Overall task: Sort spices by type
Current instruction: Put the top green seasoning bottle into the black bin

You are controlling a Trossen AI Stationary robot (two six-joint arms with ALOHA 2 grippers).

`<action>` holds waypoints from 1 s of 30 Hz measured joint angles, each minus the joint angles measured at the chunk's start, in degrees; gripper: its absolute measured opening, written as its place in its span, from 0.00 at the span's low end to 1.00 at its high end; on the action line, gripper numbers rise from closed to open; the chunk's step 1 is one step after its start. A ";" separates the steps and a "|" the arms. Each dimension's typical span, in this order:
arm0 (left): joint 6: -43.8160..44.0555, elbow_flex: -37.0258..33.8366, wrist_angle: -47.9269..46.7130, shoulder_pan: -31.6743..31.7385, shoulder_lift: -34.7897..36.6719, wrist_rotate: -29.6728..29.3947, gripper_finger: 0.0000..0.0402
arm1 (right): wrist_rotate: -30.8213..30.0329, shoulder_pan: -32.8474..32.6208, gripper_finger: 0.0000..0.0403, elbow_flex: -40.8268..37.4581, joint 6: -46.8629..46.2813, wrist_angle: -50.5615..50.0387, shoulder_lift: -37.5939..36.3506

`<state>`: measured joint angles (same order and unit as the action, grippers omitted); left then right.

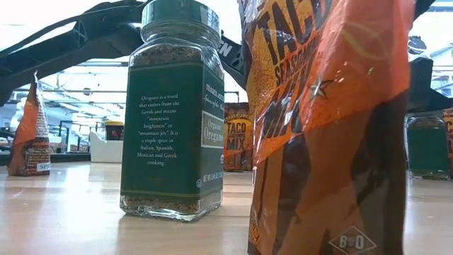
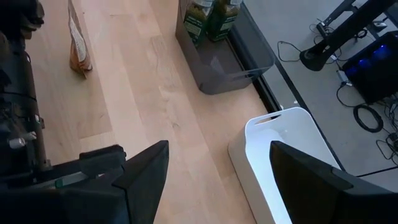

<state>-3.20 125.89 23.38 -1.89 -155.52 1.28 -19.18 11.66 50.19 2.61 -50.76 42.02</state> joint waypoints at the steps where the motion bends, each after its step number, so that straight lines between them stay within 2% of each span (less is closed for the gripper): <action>1: 0.04 0.00 0.00 0.00 0.00 0.00 0.72 | 0.00 0.00 0.65 0.00 0.00 0.15 0.00; 27: 1.38 -0.04 1.53 -0.11 -1.18 0.17 0.71 | -0.02 0.00 0.65 0.00 0.00 1.33 -0.02; 30: 1.38 -0.04 1.10 -0.11 -1.18 0.13 0.69 | -0.02 0.00 0.65 0.00 0.00 1.33 -0.02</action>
<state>-1.83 125.84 24.48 -2.00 -156.70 1.41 -19.20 11.66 50.19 2.61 -49.43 42.00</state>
